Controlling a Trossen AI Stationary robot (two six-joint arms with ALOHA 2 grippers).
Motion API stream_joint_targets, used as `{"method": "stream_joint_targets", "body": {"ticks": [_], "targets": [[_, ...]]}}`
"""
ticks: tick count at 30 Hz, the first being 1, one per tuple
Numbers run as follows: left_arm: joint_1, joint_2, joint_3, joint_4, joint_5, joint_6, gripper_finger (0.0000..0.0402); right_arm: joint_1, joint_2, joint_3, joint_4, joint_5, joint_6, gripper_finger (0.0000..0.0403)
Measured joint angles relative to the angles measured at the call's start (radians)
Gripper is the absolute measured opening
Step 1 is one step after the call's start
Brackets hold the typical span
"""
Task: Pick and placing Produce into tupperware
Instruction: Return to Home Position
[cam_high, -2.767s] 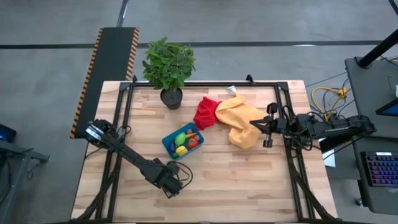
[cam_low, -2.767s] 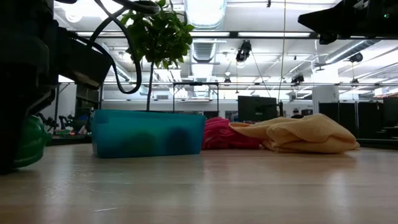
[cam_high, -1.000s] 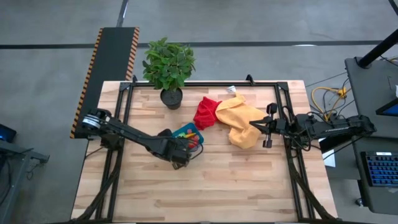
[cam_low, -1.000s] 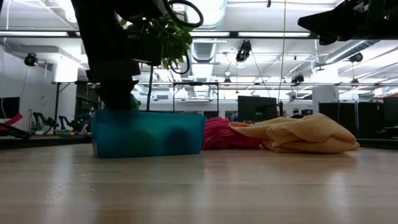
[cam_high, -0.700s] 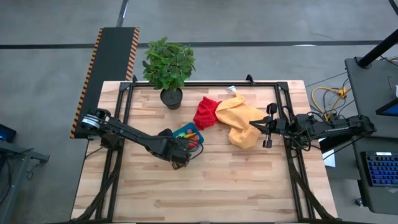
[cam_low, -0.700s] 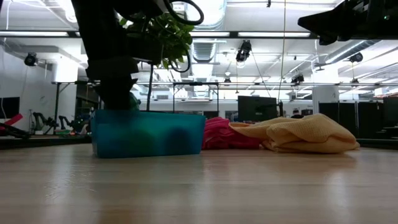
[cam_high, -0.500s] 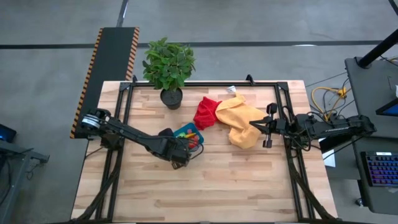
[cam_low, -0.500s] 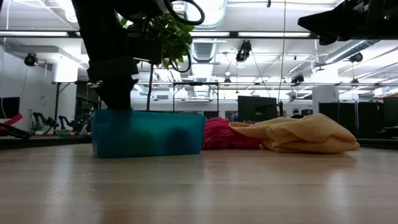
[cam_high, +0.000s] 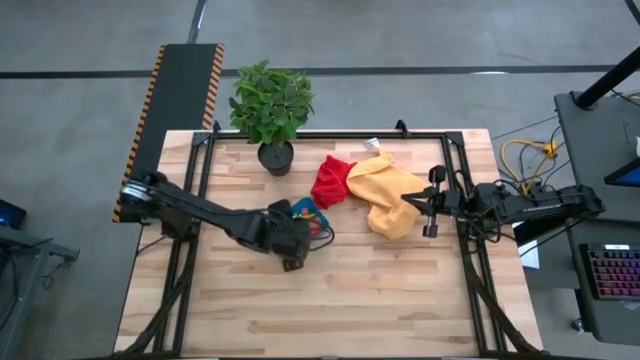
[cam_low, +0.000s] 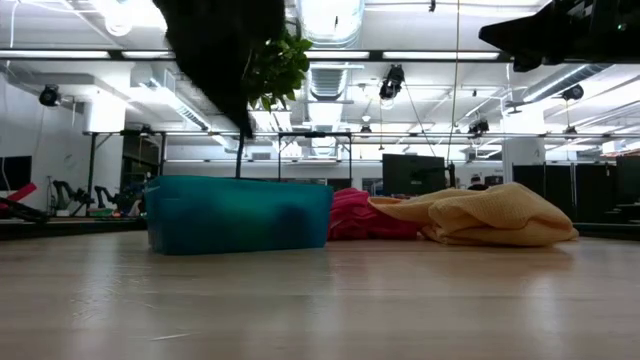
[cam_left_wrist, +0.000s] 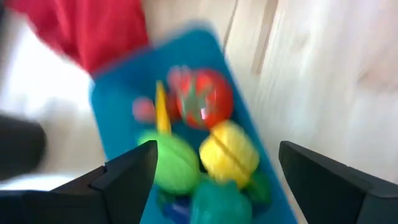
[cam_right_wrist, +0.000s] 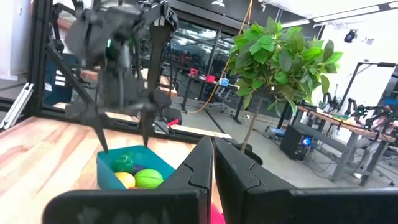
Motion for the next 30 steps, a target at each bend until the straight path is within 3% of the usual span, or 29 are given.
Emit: {"method": "stream_joint_targets", "body": {"ticks": [4, 12, 14, 17, 21, 25, 30], "targets": [[-0.005, -0.086, 0.023, 0.122, -0.062, 0.153, 0.0320, 0.000, 0.000, 0.001, 0.006, 0.000, 0.019, 0.0009], [0.005, -0.256, -0.150, 0.844, -0.058, 0.638, 0.0320, 0.000, 0.004, 0.041, 0.006, 0.000, 0.047, 0.0009], [0.029, -0.288, -0.221, 1.015, 0.018, 0.693, 0.0320, 0.000, 0.008, 0.046, 0.001, -0.001, 0.051, 0.0009], [0.099, -0.306, -0.317, 1.212, 0.213, 0.689, 0.0314, 0.002, 0.008, 0.050, -0.004, -0.001, 0.054, 0.0009], [0.203, -0.292, -0.393, 1.341, 0.380, 0.652, 0.0293, 0.002, 0.008, 0.050, -0.015, -0.001, 0.053, 0.0009], [0.282, -0.265, -0.397, 1.344, 0.397, 0.644, 0.0265, 0.002, 0.008, 0.050, -0.015, -0.001, 0.053, 0.0009], [0.305, -0.299, -0.394, 1.314, 0.406, 0.712, 0.0210, 0.002, 0.008, 0.050, -0.031, -0.001, 0.053, 0.0009]]}}
